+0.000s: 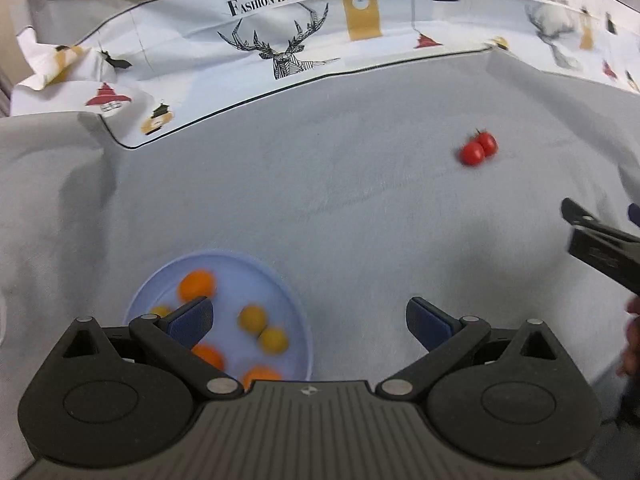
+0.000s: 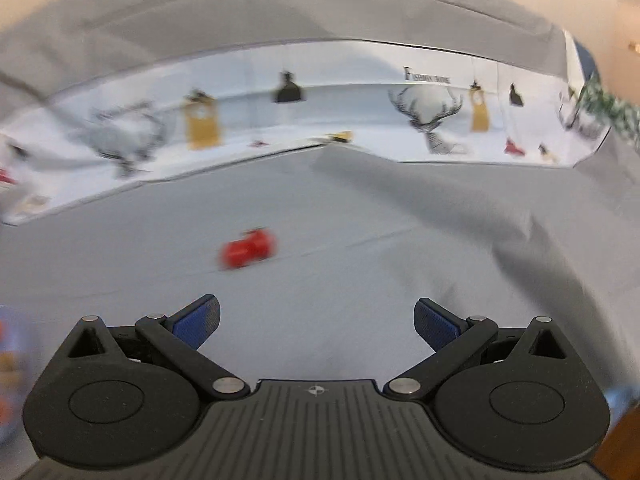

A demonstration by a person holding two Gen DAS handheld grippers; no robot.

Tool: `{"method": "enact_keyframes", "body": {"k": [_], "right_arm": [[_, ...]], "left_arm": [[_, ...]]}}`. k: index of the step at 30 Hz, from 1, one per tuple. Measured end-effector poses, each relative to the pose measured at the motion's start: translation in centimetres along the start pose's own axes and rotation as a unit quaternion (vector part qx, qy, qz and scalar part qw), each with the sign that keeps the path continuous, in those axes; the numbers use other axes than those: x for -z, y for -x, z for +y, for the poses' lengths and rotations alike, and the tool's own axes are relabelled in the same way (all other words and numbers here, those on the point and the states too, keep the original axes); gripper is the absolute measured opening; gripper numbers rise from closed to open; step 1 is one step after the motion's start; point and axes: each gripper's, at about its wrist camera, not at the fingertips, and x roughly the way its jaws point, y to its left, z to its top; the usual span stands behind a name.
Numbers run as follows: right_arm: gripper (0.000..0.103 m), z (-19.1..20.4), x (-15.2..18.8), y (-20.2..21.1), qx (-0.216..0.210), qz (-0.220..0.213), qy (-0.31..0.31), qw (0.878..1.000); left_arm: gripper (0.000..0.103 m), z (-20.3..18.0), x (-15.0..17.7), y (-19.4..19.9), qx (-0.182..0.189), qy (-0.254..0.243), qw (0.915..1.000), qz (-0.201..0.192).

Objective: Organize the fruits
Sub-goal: 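Grasp a red cherry tomato with the right tool while the left tool grasps another, then carry both red cherry tomatoes over the blue plate with both tools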

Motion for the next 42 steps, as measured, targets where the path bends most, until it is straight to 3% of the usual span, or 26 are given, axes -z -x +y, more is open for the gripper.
{"method": "enact_keyframes", "body": {"k": [6,12,14,16,19,22,25,26,27,29,30,32,38,39,41,42], "right_arm": [[0.102,0.8,-1.1,-11.6,-0.018,0.047,0.014,0.999],[0.099,4.2,-1.8,-14.2,-0.054,0.021,0.023,0.998],[0.075,4.0,-1.9,-13.8,-0.076,0.001,0.014,0.997],[0.027,3.6,-2.1,-13.3,-0.068,-0.01,0.026,0.997],[0.028,1.2,-2.2,-13.3,-0.023,0.001,0.012,1.0],[0.029,-2.7,-2.5,-13.4,0.02,0.019,-0.041,0.999],[0.028,-4.9,-2.4,-13.5,0.027,0.014,-0.067,0.997],[0.028,-4.9,-2.3,-13.5,0.027,0.012,-0.067,0.997],[0.028,-4.7,-2.2,-13.5,0.031,0.009,-0.061,0.998],[0.029,-3.8,-2.1,-13.7,0.042,0.003,-0.034,0.999],[0.03,-3.5,-2.0,-13.7,0.045,0.0,-0.024,0.999],[0.031,-3.4,-1.9,-13.9,0.047,-0.004,-0.025,0.999],[0.032,-3.6,-1.9,-13.7,0.046,-0.007,-0.029,0.998],[0.032,-3.5,-1.9,-13.8,0.047,-0.007,-0.028,0.998],[0.032,-3.5,-1.8,-13.7,0.047,-0.008,-0.028,0.998],[0.032,-3.5,-1.8,-13.8,0.047,-0.008,-0.029,0.998]], "left_arm": [[0.103,-1.2,-3.0,-4.1,-0.003,0.01,0.9997,0.021],[0.103,-2.4,-4.2,-7.3,-0.011,-0.007,0.9995,0.028],[0.103,-3.1,-4.8,-8.1,-0.001,-0.013,0.9996,0.023],[0.103,-4.2,-5.6,-8.8,0.015,-0.021,0.9996,0.011],[0.103,-6.4,-7.2,-10.3,0.047,-0.033,0.9983,-0.006],[0.103,-8.7,-9.1,-12.5,0.077,-0.039,0.9963,-0.005],[0.101,-10.6,-10.6,-14.9,0.085,-0.031,0.9959,0.002],[0.092,-11.0,-10.8,-15.5,0.082,-0.027,0.9963,0.007],[0.076,-11.1,-11.2,-16.3,0.079,-0.021,0.9965,0.016],[0.071,-10.7,-11.7,-16.9,0.087,0.004,0.996,0.022],[0.057,-10.5,-11.9,-16.9,0.09,0.009,0.9958,0.011],[0.053,-10.5,-12.2,-16.7,0.097,-0.002,0.9953,0.001],[0.054,-11.4,-12.4,-16.6,0.119,-0.046,0.9916,-0.022],[0.052,-11.7,-12.6,-16.7,0.121,-0.051,0.9911,-0.022],[0.033,-12.1,-12.9,-16.9,0.128,-0.06,0.9898,-0.02],[0.033,-12.3,-12.9,-16.8,0.126,-0.062,0.9899,-0.022]]}}
